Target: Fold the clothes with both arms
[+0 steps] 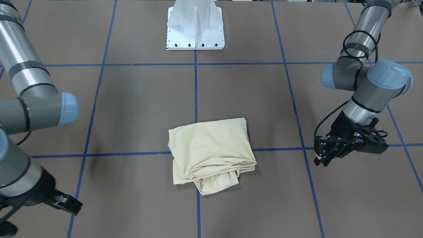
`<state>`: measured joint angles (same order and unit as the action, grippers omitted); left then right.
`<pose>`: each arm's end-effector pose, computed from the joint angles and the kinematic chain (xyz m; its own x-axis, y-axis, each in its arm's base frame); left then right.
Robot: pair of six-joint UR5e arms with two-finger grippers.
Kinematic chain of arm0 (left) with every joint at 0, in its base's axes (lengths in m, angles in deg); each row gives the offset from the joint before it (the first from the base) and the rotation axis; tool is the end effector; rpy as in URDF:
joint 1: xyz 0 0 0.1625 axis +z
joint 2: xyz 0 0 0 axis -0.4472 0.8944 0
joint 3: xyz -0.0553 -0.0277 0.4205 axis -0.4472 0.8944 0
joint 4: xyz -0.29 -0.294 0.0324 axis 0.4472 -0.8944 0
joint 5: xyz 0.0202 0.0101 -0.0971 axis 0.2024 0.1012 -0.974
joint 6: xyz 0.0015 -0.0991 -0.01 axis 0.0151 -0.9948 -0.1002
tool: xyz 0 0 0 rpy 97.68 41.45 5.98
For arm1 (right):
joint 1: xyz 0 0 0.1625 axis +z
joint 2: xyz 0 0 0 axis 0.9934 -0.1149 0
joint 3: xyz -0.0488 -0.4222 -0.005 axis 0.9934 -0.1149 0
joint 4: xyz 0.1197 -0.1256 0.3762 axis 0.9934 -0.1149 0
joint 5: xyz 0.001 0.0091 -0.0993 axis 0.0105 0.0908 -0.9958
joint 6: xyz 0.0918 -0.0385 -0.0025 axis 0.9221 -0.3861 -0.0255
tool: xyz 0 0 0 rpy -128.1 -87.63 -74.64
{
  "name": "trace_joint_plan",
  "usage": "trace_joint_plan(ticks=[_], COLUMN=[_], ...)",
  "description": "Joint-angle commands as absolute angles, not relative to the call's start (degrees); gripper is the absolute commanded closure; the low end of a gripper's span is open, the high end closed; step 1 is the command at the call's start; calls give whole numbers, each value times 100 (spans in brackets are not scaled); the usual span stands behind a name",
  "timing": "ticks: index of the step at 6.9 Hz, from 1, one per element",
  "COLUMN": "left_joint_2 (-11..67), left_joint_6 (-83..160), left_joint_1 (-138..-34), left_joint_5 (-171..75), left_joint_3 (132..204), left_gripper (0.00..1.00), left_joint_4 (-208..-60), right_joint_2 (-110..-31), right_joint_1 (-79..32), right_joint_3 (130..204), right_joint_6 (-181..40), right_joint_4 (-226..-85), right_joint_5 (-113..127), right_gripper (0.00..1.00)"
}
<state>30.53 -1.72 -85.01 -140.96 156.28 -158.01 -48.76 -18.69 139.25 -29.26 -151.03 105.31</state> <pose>0.2733 -0.6203 0.4327 0.5356 0.1190 -0.8361 0.3363 0.8781 0.3404 -0.2637 -0.7485 0.3776 0.6417 0.2878 0.7109 -0.3552 0.9330 -0.0571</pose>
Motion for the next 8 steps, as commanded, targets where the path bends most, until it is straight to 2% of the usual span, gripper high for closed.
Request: trace_joint_plan(ticks=[1,3,4,6,8], left_joint_2=[2431,1886,1692,981,627], left_joint_6=[1814,2961,3314,3544,3511], left_joint_1=[-9289,-9982,-10230,-10539,-10575], left_joint_5=[-14711,-15340,-15833,-16014,-15944], left_joint_3=[15696,15679,15696,15995,16441], left_gripper=[37,31,0,0,0], left_joint_4=[-15782,-15791,-15791,-15809,-15765], right_joint_2=[-5769,-6524,-6728,-7080,-7702], right_joint_1=[-1014,-398,-82,429,475], right_joint_3=[14103,14094,14077,14103,14487], right_joint_6=[-5220,-6705,-7566,-8213,-8331], right_joint_4=[-15157,-15201,-15358,-15571,-15571], right_joint_5=[10983,11185,11395,11792,11705], right_gripper=[0,0,0,0,0])
